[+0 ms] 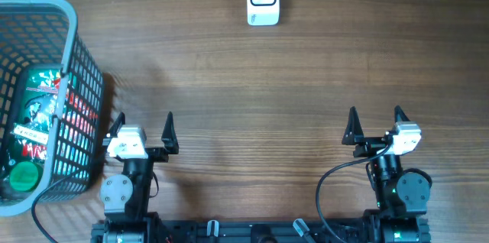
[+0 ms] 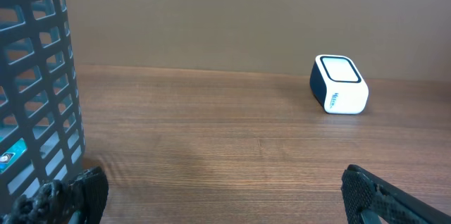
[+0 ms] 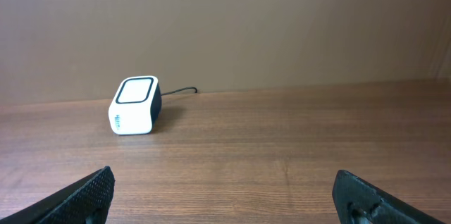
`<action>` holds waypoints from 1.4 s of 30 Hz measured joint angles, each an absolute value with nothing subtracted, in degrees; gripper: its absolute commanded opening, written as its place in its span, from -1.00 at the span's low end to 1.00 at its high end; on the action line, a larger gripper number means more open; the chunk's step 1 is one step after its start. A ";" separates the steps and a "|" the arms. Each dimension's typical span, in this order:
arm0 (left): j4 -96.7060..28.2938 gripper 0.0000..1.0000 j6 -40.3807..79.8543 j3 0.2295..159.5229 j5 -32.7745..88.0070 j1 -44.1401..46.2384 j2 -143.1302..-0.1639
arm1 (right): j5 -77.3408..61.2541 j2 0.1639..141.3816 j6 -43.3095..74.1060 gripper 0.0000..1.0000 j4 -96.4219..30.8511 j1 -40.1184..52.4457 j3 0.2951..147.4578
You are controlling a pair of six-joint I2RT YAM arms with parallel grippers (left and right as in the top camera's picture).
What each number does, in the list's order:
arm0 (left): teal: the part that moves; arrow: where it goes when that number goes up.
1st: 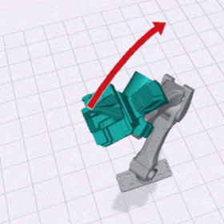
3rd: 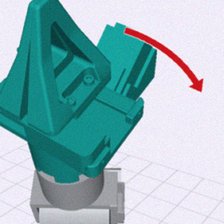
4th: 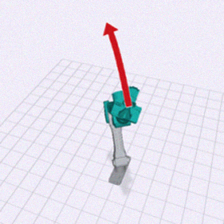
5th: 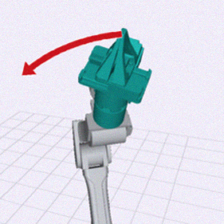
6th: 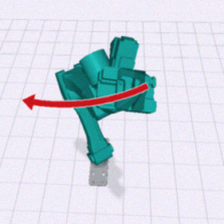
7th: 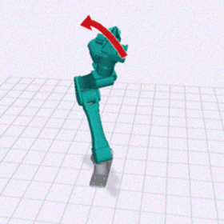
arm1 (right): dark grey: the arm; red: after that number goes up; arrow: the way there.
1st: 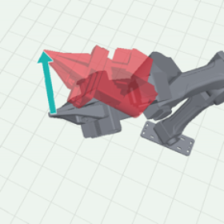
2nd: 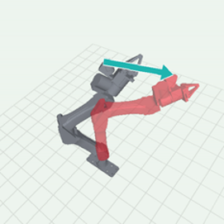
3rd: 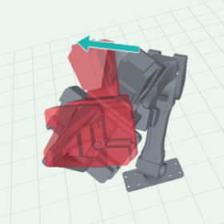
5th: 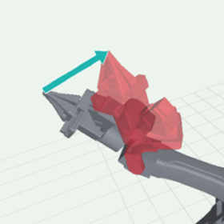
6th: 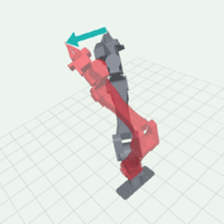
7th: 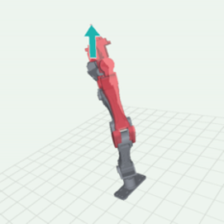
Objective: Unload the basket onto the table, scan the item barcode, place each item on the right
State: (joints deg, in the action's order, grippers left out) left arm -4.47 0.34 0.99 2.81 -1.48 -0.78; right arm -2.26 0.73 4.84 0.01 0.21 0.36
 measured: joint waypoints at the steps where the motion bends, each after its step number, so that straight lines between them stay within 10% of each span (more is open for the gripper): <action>1: -4.47 1.00 0.36 0.99 2.81 -1.48 -0.80 | -2.26 0.73 4.84 0.99 -0.01 0.21 0.36; 42: -4.47 1.00 0.34 0.99 2.81 -1.48 -0.80 | -2.07 1.19 4.84 0.99 -0.23 3.62 0.36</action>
